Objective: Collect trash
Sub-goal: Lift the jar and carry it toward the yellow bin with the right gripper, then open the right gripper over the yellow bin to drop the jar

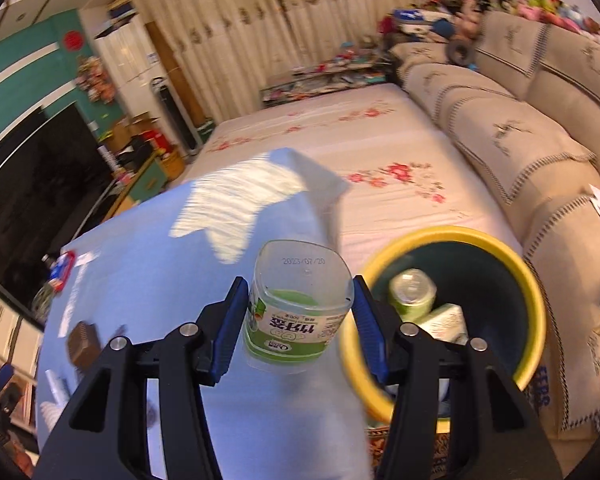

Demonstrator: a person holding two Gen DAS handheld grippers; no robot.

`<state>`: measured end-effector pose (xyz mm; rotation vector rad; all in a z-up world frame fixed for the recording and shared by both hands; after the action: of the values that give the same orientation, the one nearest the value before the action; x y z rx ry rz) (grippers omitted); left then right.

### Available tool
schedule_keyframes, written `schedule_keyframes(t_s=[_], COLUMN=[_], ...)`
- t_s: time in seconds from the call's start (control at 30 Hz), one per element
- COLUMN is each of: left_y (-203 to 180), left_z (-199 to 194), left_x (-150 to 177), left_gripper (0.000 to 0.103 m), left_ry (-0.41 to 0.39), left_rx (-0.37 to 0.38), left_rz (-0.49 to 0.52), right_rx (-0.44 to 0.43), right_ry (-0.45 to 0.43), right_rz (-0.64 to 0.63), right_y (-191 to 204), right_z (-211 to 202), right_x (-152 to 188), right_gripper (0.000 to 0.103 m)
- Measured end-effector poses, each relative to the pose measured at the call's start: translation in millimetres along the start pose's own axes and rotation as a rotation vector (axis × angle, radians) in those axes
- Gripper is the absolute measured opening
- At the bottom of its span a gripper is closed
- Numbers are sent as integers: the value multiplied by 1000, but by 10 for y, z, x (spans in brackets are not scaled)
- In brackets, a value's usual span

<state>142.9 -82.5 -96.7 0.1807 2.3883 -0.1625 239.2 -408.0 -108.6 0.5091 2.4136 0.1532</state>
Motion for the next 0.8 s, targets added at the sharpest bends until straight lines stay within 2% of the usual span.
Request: schedule_keyframes(t_s=[0.2,0.4,0.6,0.8], left_y=[-111,-178,-190,-215], left_z=[86,151,189,257], left_x=[-39,-50,-84,-118], left_gripper=[96,96,96,96], left_ry=[15,34,45,78], left_rx=[5,8,8,-1], left_rz=[19,35,46,113], right_rx=[159,220,241,217], right_ry=[98,193,166,117], right_rz=[85,131,137,105], right_y=[-687,-1009,-1049,-885], right_z=[436,814,765,544], right_x=[108,311,369,378], right_gripper=[50,51,54,58])
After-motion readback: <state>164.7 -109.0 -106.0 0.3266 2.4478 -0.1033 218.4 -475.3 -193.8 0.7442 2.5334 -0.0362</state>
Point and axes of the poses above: each gripper's, at about its wrist camera, not at the fingertips, and z roughly the way its jaws point, y to its left, x to its underside, the point moved 3 cm from there along z, roughly the way its jaws point, and after that the axes turned 5 degrees about y, right-handed, at the moved point
